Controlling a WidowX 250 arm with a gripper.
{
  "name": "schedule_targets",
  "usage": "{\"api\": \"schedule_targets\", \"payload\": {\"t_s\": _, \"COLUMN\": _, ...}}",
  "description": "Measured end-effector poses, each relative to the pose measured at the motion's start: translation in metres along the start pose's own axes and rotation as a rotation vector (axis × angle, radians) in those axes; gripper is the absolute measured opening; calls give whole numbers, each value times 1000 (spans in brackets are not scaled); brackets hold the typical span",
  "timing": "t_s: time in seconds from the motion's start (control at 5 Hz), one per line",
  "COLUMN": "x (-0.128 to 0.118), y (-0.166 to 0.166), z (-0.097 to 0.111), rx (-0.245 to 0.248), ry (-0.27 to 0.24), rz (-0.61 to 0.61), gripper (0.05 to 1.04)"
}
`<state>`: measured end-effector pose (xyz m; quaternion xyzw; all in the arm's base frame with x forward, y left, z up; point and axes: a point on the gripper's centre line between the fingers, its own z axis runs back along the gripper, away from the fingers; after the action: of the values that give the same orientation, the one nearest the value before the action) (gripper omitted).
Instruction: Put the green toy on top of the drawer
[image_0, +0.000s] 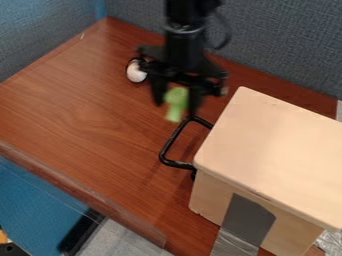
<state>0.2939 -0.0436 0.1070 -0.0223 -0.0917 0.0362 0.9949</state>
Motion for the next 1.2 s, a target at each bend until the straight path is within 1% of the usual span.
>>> {"api": "schedule_targets", "payload": {"t_s": 0.2, "x": 7, "y": -37, "z": 0, "rx": -54, "ry": -14, "rz": -93, "gripper": 626}}
{"api": "schedule_targets", "payload": {"t_s": 0.4, "x": 8, "y": -61, "z": -1, "rx": -83, "ry": -13, "rz": -169, "gripper": 626}}
{"api": "schedule_targets", "payload": {"t_s": 0.6, "x": 3, "y": -73, "z": -1, "rx": -95, "ry": -7, "rz": -205, "gripper": 626}}
{"api": "schedule_targets", "payload": {"t_s": 0.8, "x": 2, "y": -76, "z": -1, "rx": -106, "ry": -2, "rz": -214, "gripper": 671}}
{"api": "schedule_targets", "payload": {"t_s": 1.0, "x": 0, "y": -77, "z": 1, "rx": -93, "ry": 10, "rz": -229, "gripper": 954}}
{"api": "schedule_targets", "payload": {"t_s": 1.2, "x": 9, "y": -81, "z": 25, "rx": -77, "ry": -61, "rz": -250, "gripper": 1008}}
